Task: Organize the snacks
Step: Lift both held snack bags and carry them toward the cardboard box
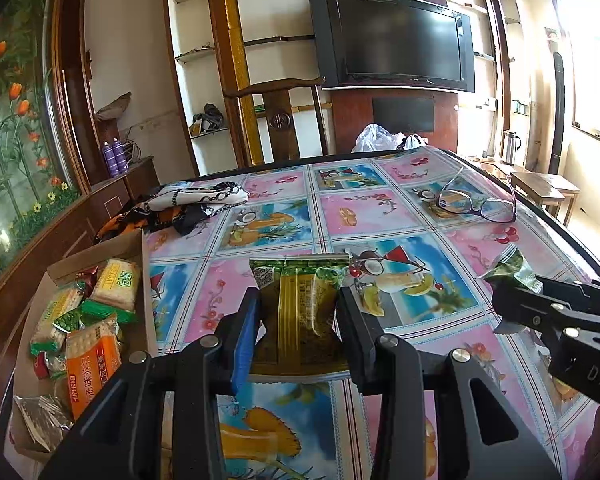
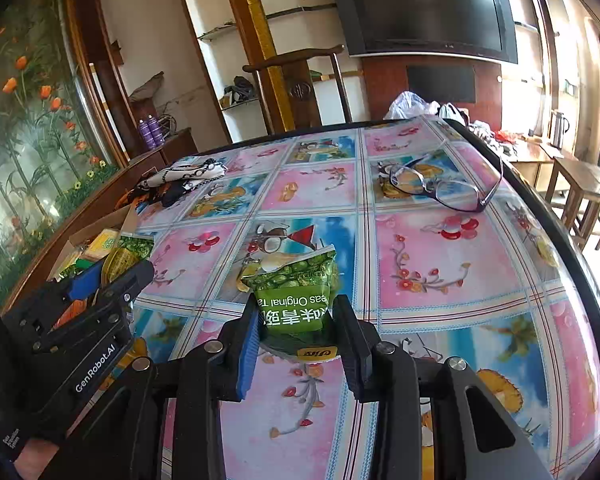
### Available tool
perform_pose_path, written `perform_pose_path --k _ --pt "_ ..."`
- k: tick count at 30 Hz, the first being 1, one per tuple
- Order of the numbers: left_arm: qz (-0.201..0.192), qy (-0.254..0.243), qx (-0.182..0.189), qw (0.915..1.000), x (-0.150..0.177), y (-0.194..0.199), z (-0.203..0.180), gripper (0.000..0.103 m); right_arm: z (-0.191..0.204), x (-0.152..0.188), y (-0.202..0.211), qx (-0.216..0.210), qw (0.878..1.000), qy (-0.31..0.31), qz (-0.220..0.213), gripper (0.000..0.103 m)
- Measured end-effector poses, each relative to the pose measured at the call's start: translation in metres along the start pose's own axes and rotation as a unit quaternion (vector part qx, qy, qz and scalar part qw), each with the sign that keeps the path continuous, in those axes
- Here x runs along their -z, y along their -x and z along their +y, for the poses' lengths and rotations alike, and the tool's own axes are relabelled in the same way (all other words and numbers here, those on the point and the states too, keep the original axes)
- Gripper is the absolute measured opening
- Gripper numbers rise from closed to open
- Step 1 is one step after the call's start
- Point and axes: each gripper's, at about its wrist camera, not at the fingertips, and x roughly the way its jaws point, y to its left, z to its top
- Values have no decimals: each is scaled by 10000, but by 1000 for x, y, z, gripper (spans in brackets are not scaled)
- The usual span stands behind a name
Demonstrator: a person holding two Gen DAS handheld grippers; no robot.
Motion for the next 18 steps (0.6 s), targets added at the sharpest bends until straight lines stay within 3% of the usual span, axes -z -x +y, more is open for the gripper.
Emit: perform_pose_path --k 18 --pt "-151 164 -62 9997 -3 10 15 37 9 4 2 7 9997 225 -115 38"
